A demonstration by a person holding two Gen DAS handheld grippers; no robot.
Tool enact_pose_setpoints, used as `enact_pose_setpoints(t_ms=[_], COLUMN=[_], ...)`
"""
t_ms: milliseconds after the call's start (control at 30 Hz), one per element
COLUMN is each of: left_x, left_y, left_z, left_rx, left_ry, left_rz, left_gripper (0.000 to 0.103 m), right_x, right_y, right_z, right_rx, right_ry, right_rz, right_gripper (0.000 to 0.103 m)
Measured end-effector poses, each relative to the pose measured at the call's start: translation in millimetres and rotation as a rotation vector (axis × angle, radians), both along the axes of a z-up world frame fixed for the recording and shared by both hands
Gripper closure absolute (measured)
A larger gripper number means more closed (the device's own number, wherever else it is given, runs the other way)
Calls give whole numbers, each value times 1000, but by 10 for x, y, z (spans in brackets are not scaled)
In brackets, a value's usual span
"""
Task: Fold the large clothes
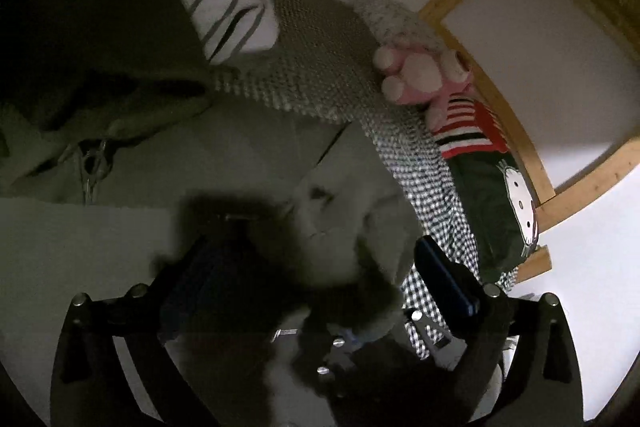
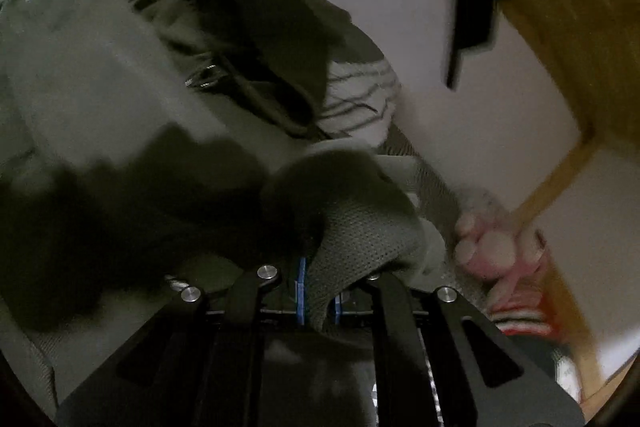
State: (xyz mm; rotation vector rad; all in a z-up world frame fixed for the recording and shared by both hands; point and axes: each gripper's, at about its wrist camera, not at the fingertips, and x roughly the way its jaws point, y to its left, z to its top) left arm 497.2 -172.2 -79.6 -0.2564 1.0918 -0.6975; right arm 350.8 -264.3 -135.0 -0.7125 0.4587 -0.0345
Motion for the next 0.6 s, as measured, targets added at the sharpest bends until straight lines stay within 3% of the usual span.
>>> enact_pose_setpoints(t_ms=[133,267,333,400,433,600], left_x=[125,218,219,173,152,84], left_y=[-19,-42,-46,-52,-44,304], left_z=[-389,-664,-780,-802,-784,-512], left_rx=[56,-40,-51,-67,-68,-124], left_ry=[158,282,337,335,330,249], left_rz=[-7,-36,-45,-72,-76,-23], left_gripper=[6,6,7,49,77,84], right_x=[-125,-255,-311,-333,-339,-294], right_y=[198,281,295,318,325,430], right_z=[-148,-309,-350,-315,-296,-63], right_rx=[-142,-243,-266,-267,-265,-246], right_ry=[-30,-29,-26,-28,-30,-88], right_rz=[43,93,107,107,105,95], right_gripper=[93,93,93,93,93,93])
